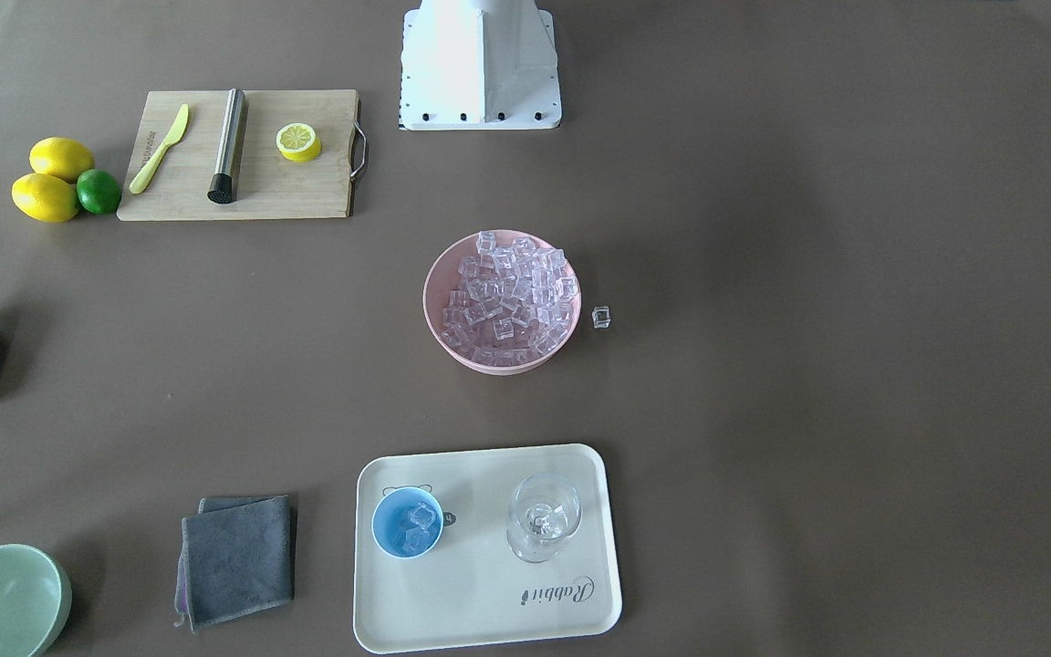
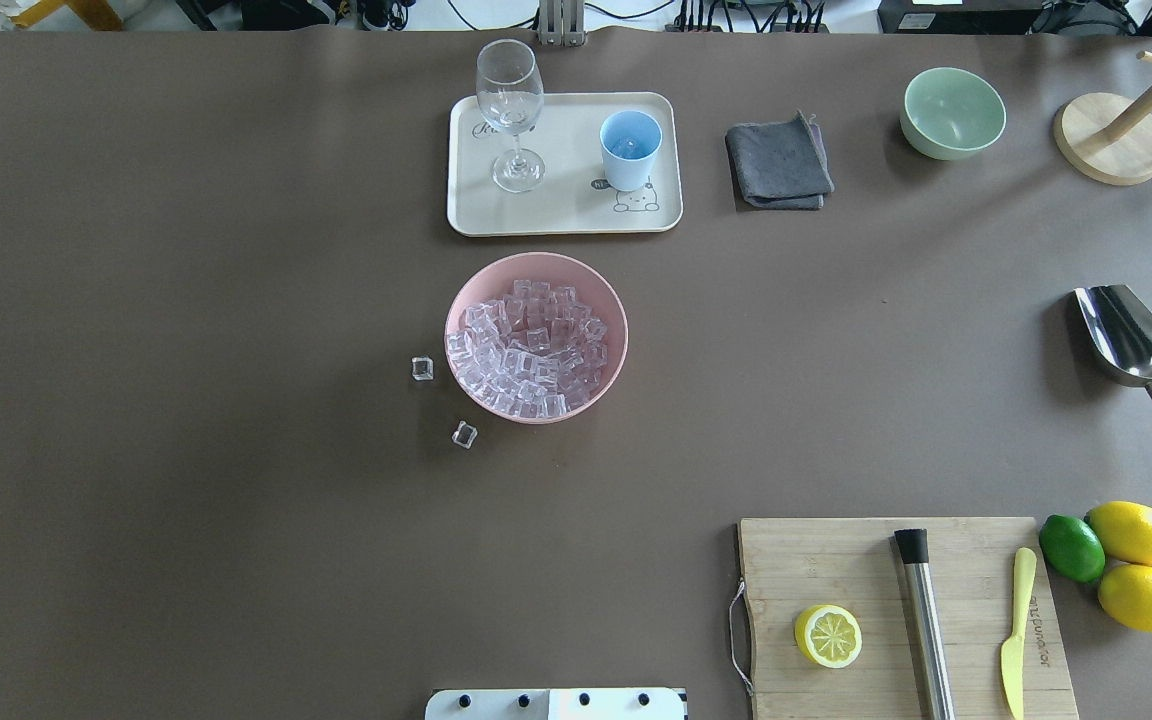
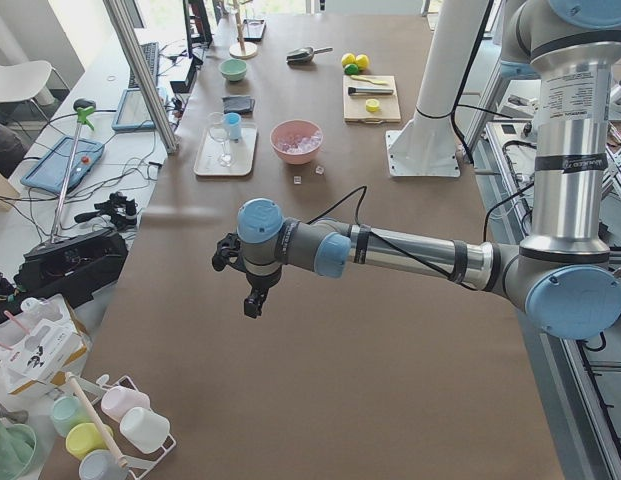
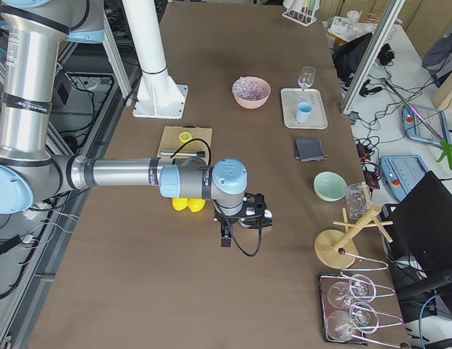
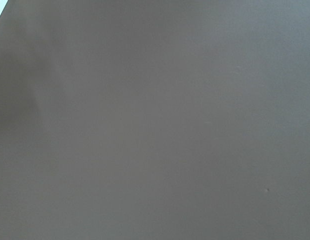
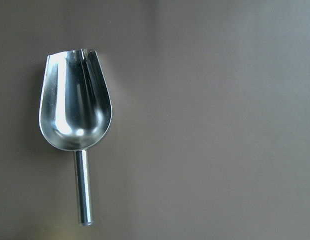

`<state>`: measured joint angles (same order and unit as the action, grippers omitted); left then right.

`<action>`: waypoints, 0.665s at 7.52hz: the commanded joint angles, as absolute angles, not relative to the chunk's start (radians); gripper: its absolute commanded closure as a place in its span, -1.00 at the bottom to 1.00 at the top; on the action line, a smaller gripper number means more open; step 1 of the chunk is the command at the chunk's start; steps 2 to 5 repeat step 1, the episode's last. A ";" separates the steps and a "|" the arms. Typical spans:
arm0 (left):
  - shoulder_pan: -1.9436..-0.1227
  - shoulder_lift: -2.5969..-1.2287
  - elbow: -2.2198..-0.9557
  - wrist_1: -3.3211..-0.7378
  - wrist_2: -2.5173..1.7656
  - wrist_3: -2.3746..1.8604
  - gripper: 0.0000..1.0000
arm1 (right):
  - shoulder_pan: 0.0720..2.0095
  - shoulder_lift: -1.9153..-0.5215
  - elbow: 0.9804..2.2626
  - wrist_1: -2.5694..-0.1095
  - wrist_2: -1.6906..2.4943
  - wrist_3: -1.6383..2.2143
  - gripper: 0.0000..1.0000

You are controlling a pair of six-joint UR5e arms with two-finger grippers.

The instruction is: Put ice in cup with scoop

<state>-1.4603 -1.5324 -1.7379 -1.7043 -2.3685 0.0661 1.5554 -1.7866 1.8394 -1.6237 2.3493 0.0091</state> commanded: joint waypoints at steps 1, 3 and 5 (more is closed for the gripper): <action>-1.460 -1.532 -1.744 -1.704 -2.370 0.063 -0.99 | 1.555 -1.789 1.839 -1.623 2.350 0.009 -1.00; -1.460 -1.532 -1.744 -1.704 -2.370 0.063 -0.99 | 1.555 -1.789 1.839 -1.623 2.350 0.009 -1.00; -1.460 -1.532 -1.744 -1.704 -2.370 0.063 -0.99 | 1.555 -1.789 1.839 -1.623 2.350 0.009 -1.00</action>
